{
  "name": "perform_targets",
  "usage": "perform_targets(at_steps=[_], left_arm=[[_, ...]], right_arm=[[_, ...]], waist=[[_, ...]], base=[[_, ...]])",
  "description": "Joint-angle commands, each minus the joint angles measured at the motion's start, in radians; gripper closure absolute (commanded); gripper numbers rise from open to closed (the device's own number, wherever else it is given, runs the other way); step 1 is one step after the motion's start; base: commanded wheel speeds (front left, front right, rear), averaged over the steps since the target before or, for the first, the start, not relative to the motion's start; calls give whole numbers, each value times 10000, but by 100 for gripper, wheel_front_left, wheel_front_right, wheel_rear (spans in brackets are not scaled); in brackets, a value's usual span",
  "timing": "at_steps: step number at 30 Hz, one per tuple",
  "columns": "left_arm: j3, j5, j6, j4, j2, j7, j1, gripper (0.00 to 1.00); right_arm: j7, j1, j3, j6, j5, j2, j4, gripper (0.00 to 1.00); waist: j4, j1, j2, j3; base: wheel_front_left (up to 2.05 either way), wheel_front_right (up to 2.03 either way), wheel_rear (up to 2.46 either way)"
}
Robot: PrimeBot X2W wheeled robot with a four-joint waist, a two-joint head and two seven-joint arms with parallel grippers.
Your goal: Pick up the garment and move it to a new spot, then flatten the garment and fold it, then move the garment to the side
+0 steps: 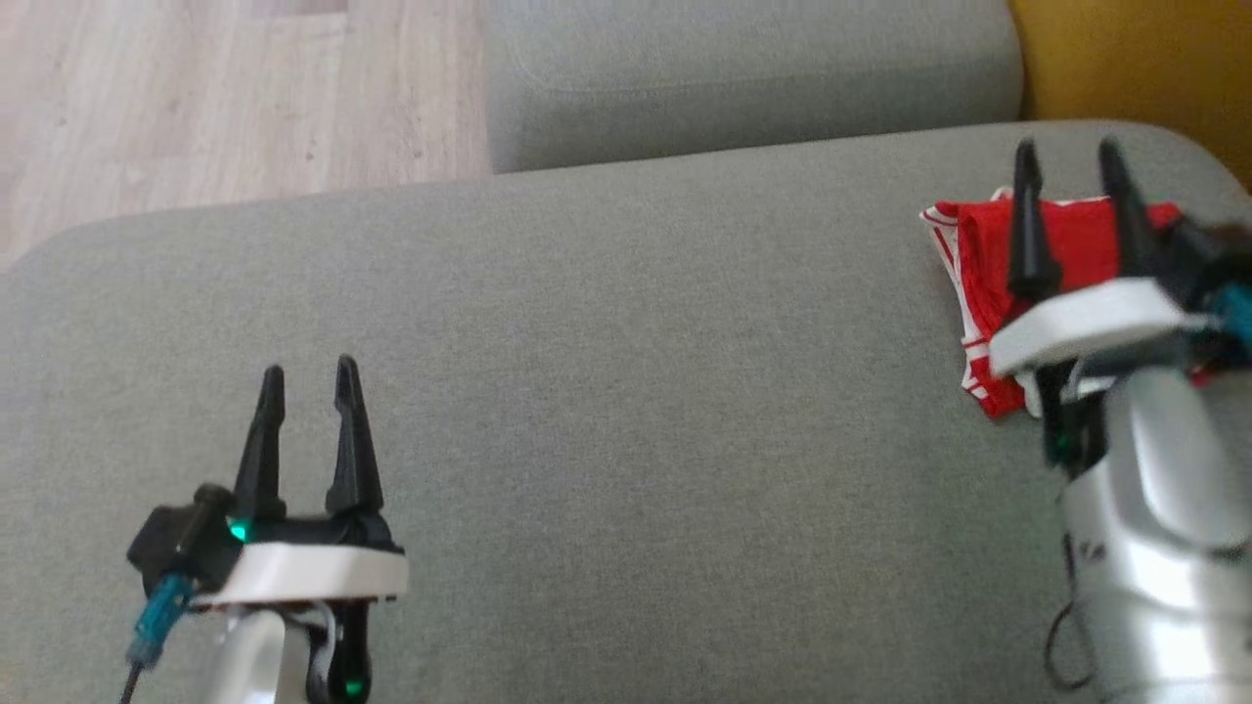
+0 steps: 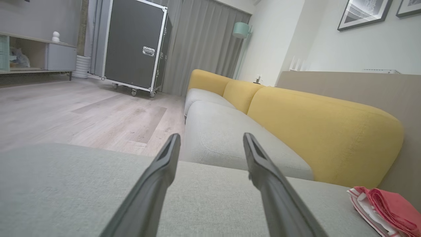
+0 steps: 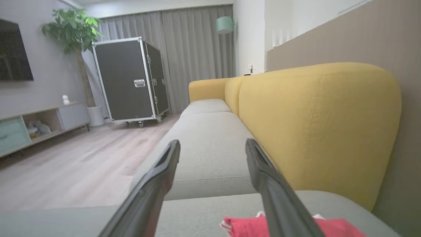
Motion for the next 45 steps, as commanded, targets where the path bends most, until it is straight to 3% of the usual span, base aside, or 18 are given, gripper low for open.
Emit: perform_targets(at_steps=[1, 9, 18, 42, 43, 45], left_arm=[[349, 0, 15, -375, 52, -53, -219, 0], [290, 61, 15, -400, 39, -53, 268, 0], [475, -391, 22, -218, 37, -53, 538, 0], [632, -570, 225, -311, 36, -53, 675, 0], [294, -538, 184, 48, -8, 0, 925, 100], [273, -543, 182, 333, -13, 9, 972, 100]], right_arm=[[-110, -75, 164, -7, 137, 130, -415, 0], [-393, 1845, 1196, -7, 1715, 385, -1020, 0], [-445, 3304, 1520, -7, 1747, 388, -1530, 0], [-447, 3600, 1704, -7, 1584, 390, -2038, 0], [-328, 3783, 1459, 0, 1678, 357, -1686, 100], [-316, 3847, 1475, 0, 1689, 364, -1420, 100]], waist=[[41, 2, 0, -78], [153, 2, 0, -163], [229, 2, 0, -182], [208, 2, 0, -210], [208, 3, 0, -209], [207, 3, 0, -207]], base=[[0, 0, 0], [0, 0, 0], [0, 0, 0], [0, 0, 0], [0, 0, 0], [0, 0, 0]])
